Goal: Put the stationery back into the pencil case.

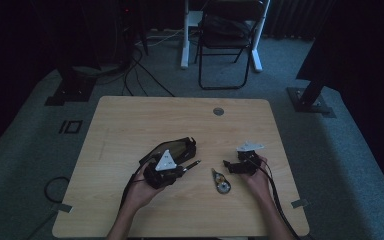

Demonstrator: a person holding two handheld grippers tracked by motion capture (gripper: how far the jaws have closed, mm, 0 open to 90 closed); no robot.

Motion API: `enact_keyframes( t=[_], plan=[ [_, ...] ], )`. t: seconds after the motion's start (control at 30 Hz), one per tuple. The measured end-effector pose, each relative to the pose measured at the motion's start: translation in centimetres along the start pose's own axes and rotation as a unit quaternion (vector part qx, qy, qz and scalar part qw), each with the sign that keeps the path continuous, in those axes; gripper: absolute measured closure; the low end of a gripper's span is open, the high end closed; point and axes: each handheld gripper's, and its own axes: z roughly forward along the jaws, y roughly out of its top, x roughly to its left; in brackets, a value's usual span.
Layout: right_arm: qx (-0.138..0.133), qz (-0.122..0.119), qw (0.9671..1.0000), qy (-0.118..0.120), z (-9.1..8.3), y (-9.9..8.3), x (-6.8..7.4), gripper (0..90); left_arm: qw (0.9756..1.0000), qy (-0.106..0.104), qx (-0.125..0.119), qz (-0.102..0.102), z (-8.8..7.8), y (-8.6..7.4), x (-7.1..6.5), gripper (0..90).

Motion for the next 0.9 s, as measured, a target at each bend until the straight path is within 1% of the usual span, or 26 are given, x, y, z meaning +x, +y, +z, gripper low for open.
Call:
enact_keyframes(
  t=[0.47,0.73,0.9],
  plan=[
    [0.000,0.000,1.0000,0.000,0.0,0.0,0.0,20.1,1.0000,0.006,-0.007,0.001,-0.7,0.4,0.3,79.6],
    [0.000,0.000,1.0000,0.000,0.0,0.0,0.0,20.1,0.9998,0.014,-0.012,0.001,-1.4,0.7,0.8,79.6],
    [0.000,0.000,1.0000,0.000,0.0,0.0,0.0,20.1,0.9996,0.022,-0.015,-0.001,-1.9,0.8,1.3,79.6]
  ],
)
